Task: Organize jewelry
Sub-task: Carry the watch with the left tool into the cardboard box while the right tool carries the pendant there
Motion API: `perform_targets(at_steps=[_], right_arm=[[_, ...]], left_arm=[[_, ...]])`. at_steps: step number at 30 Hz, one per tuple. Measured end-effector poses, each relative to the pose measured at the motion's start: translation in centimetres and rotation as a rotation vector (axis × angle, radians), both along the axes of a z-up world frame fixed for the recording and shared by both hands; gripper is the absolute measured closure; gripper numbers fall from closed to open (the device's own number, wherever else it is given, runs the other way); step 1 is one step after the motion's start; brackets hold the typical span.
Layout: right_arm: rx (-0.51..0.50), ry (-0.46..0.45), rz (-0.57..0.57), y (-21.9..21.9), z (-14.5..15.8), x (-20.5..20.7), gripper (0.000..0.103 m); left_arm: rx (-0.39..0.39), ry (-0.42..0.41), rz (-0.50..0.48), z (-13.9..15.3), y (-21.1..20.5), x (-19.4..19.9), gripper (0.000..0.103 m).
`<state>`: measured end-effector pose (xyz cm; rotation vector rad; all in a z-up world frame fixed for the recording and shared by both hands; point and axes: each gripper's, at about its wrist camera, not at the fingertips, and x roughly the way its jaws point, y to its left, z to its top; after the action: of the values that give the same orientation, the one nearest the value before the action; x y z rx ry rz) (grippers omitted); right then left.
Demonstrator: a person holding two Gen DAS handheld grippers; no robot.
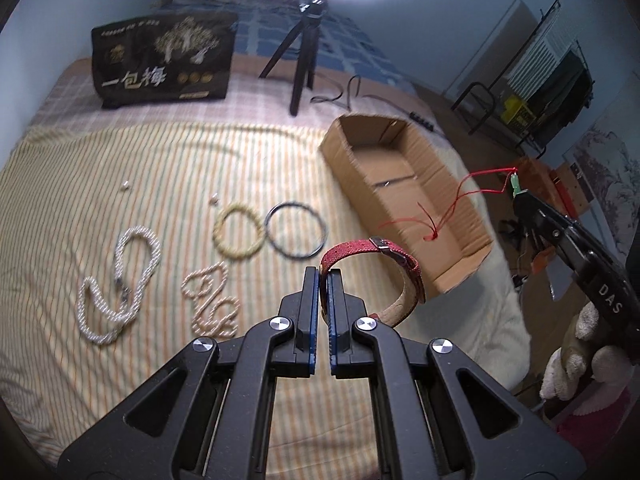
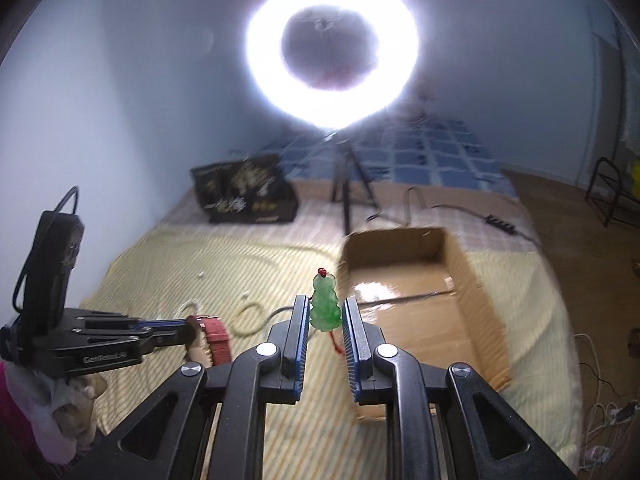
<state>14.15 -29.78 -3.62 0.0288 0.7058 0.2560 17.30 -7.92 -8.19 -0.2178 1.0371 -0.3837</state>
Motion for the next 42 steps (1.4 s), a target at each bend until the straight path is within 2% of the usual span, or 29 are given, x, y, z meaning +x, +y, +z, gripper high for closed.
perform_targets(at_steps=[8, 22, 33, 34, 35, 36, 39, 40, 42], right_arm=[[-0.008, 0.032, -0.102, -3.9, -0.9, 1.3, 0.088], [-0.015, 0.135, -0.167, -7.6, -4.3, 3.0, 0.088], [-0.013, 0.175, -0.202, -9.6, -5.5, 3.3, 0.087], [-0.014, 0.176, -0.2, -9.6, -5.5, 3.3, 0.087], [-0.016, 0.176, -0.198, -9.6, -5.5, 3.3, 0.084], [-0.021, 0.177, -0.199, -9.6, -5.5, 3.2, 0.076], [-0.028, 0.174, -0.207, -9.6, -5.5, 3.1, 0.068], [-0.029, 0.173, -0.209, -9.6, -5.4, 3.1, 0.064], [-0.036, 0.164, -0.219, -9.6, -5.3, 2.9, 0.054]], left_arm=[[-0.041, -0.008, -0.008, 0.7, -3.8, 2.6, 0.102], [-0.039, 0.011, -0.044, -1.5, -10.8, 6.6, 0.102], [-0.025, 0.044, -0.041, -3.7, -12.4, 8.3, 0.101], [-0.029, 0.047, -0.046, -3.7, -12.5, 8.3, 0.099], [-0.029, 0.045, -0.05, -3.7, -12.6, 8.3, 0.097], [-0.026, 0.04, -0.056, -3.7, -12.7, 8.3, 0.097], [-0.005, 0.015, -0.059, -3.2, -12.7, 8.1, 0.097], [-0.001, 0.008, -0.058, -3.1, -12.6, 8.0, 0.093], [0.0, 0.003, -0.055, -2.9, -12.3, 7.8, 0.091]])
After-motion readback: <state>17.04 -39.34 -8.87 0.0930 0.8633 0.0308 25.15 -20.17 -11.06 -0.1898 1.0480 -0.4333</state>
